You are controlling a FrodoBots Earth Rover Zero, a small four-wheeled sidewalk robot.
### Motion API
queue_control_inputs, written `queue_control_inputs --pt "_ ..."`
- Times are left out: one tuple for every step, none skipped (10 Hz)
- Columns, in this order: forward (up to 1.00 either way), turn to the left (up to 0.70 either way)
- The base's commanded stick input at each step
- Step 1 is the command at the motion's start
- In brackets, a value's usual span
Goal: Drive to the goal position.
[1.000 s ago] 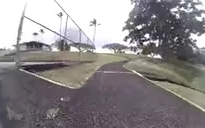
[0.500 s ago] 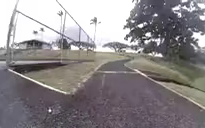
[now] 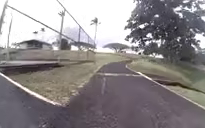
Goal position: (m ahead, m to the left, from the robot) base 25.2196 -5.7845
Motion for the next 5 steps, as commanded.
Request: queue_control_inputs --pt "0.85 -0.18" --pt "0.85 0.00" --pt "0.85 0.00" --pt "0.85 0.00" --pt "0.85 0.00"
